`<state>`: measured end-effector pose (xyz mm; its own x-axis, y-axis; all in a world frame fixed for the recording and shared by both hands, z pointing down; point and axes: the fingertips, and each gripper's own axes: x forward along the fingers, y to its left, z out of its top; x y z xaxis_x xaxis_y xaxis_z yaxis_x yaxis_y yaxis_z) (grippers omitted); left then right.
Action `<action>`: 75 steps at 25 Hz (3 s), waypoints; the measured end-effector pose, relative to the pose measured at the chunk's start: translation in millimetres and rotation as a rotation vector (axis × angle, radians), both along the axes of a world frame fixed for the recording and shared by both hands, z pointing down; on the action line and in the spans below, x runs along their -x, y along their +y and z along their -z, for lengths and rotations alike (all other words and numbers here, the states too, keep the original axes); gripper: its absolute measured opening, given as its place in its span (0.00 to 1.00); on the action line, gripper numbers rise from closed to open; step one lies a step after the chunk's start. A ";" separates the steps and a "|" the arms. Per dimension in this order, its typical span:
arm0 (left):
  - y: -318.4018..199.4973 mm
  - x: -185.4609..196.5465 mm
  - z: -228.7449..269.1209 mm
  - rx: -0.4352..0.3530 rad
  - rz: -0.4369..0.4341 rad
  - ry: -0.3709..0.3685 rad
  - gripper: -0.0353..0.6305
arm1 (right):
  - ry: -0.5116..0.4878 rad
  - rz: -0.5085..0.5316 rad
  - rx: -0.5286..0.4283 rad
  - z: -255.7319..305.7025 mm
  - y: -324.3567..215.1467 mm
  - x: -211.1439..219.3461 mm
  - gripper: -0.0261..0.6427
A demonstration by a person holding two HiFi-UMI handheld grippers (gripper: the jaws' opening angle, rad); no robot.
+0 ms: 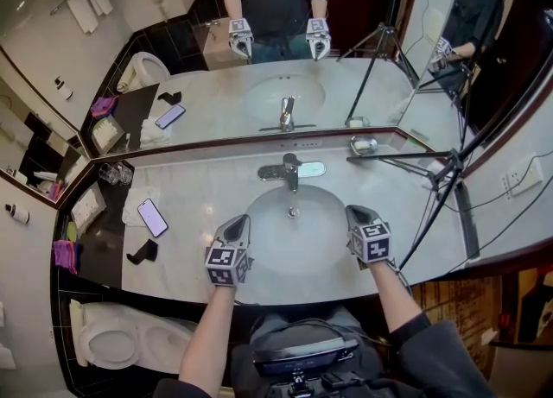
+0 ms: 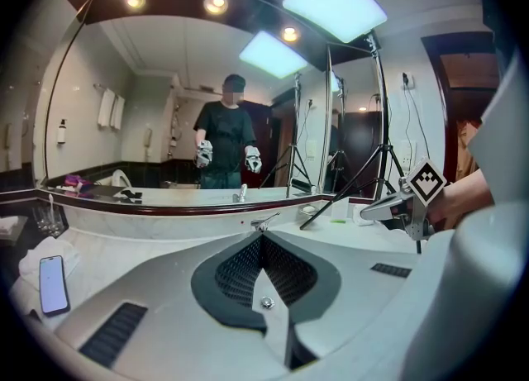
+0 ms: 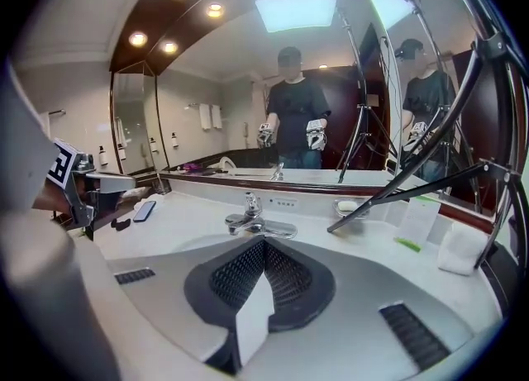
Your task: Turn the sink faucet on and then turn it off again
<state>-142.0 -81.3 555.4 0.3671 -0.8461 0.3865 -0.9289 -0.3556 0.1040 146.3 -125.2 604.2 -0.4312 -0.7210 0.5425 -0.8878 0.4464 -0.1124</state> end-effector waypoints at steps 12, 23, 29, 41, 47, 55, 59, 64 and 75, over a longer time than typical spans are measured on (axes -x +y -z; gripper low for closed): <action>-0.4 -4.5 -3.8 0.002 0.010 -0.011 0.03 | 0.018 0.035 0.008 -10.2 2.3 2.4 0.07; -13.8 -12.1 -8.7 0.010 0.009 -0.008 0.03 | 0.152 0.121 -0.049 -10.1 -17.1 22.3 0.07; -26.5 -18.2 -13.6 0.017 0.004 -0.013 0.03 | 0.286 0.241 -0.127 -24.7 -49.3 48.2 0.14; -41.6 -12.6 -37.5 0.040 0.025 0.001 0.03 | 0.849 0.652 -0.418 -39.6 -126.7 121.0 0.34; -48.4 -10.2 -49.4 0.055 0.031 0.011 0.03 | 0.982 0.774 -0.464 -55.8 -155.1 145.7 0.36; -53.4 -4.1 -54.4 0.063 0.039 0.014 0.03 | 1.161 0.941 -0.499 -80.4 -164.4 160.9 0.34; -53.6 -2.0 -56.2 0.065 0.041 0.014 0.03 | 1.174 0.949 -0.518 -86.7 -160.4 162.2 0.31; -52.8 -1.1 -57.2 0.072 0.046 0.015 0.03 | 1.199 0.947 -0.524 -87.7 -158.9 161.8 0.31; -53.0 -5.6 -57.6 0.069 0.043 0.020 0.03 | 1.184 0.929 -0.511 -99.4 -143.9 154.7 0.31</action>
